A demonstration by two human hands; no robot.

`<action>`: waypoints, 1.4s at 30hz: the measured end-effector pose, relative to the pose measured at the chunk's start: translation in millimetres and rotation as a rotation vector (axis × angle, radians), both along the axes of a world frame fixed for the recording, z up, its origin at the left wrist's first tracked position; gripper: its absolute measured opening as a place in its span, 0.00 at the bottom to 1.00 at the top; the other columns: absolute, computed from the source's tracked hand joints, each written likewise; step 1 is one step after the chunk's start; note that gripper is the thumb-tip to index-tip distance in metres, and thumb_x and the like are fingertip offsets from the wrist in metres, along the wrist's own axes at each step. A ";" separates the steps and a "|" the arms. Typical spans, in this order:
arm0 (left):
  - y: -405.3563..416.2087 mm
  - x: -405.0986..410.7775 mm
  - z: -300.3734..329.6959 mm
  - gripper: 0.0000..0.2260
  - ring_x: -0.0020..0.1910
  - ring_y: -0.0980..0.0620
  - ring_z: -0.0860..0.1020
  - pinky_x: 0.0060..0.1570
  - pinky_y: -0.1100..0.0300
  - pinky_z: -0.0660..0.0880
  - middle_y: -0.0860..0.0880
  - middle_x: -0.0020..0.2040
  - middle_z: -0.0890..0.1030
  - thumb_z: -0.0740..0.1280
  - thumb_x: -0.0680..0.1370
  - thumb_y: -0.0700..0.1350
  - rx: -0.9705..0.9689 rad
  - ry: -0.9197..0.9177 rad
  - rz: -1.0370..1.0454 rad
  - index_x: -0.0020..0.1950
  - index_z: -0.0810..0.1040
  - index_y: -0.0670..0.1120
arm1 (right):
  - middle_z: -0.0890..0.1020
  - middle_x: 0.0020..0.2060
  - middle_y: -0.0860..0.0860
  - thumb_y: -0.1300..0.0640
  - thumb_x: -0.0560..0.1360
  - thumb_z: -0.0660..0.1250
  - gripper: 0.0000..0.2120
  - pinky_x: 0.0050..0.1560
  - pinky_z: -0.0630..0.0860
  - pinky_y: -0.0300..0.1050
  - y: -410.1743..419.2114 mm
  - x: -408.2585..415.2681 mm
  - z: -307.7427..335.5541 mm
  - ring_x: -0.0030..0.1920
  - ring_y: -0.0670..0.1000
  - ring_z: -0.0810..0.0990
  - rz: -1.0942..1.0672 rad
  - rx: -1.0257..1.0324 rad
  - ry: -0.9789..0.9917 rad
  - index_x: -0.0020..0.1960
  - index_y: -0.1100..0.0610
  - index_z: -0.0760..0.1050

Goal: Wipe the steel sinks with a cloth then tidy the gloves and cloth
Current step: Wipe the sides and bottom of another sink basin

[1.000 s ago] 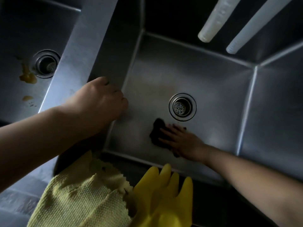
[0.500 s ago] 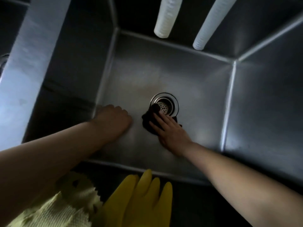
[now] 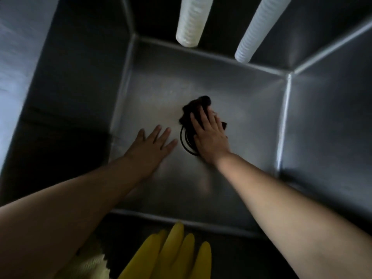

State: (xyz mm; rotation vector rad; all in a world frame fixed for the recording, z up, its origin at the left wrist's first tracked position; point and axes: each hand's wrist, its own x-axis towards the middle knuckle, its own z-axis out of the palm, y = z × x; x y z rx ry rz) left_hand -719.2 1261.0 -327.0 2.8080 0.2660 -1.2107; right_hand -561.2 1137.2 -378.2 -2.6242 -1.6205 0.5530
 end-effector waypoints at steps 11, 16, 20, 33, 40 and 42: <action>-1.6 -2.0 0.1 0.38 0.75 0.41 0.37 0.72 0.39 0.49 0.44 0.76 0.34 0.63 0.77 0.40 0.011 -0.042 -0.005 0.77 0.39 0.47 | 0.51 0.76 0.54 0.63 0.77 0.57 0.29 0.74 0.41 0.51 -61.0 -13.7 12.8 0.76 0.58 0.43 0.116 -0.018 0.074 0.76 0.52 0.54; 3.4 -7.4 0.2 0.44 0.76 0.43 0.38 0.72 0.41 0.49 0.45 0.77 0.34 0.69 0.73 0.43 0.001 -0.060 -0.012 0.77 0.38 0.50 | 0.48 0.77 0.55 0.61 0.74 0.60 0.34 0.74 0.47 0.54 -100.2 16.3 18.0 0.76 0.58 0.44 -0.123 -0.063 0.043 0.77 0.51 0.51; 3.6 -13.4 -3.4 0.46 0.76 0.43 0.38 0.71 0.38 0.50 0.46 0.77 0.34 0.70 0.73 0.46 -0.010 -0.062 0.086 0.76 0.38 0.55 | 0.54 0.75 0.62 0.61 0.72 0.66 0.35 0.71 0.55 0.65 -138.3 -9.8 20.6 0.74 0.64 0.47 -0.033 -0.086 0.050 0.76 0.55 0.55; 5.2 -14.0 -12.7 0.53 0.76 0.41 0.38 0.69 0.36 0.52 0.46 0.76 0.34 0.75 0.67 0.53 -0.003 -0.069 0.084 0.75 0.36 0.57 | 0.51 0.76 0.52 0.50 0.81 0.54 0.23 0.73 0.34 0.52 -76.3 -120.4 18.5 0.76 0.58 0.43 0.832 -0.106 0.255 0.75 0.47 0.55; 4.4 -14.1 -11.4 0.53 0.75 0.42 0.37 0.70 0.36 0.53 0.46 0.76 0.33 0.75 0.67 0.53 -0.005 -0.053 0.092 0.75 0.36 0.57 | 0.41 0.76 0.51 0.55 0.80 0.54 0.28 0.68 0.25 0.51 -131.4 -77.6 26.0 0.71 0.56 0.28 0.879 -0.351 0.238 0.77 0.48 0.46; 4.1 -13.1 -12.1 0.53 0.75 0.41 0.38 0.69 0.36 0.54 0.46 0.76 0.33 0.75 0.67 0.54 0.002 -0.055 0.081 0.75 0.35 0.57 | 0.38 0.75 0.50 0.55 0.80 0.55 0.30 0.68 0.27 0.53 -147.1 -59.2 28.1 0.71 0.57 0.29 0.844 -0.388 0.194 0.77 0.48 0.44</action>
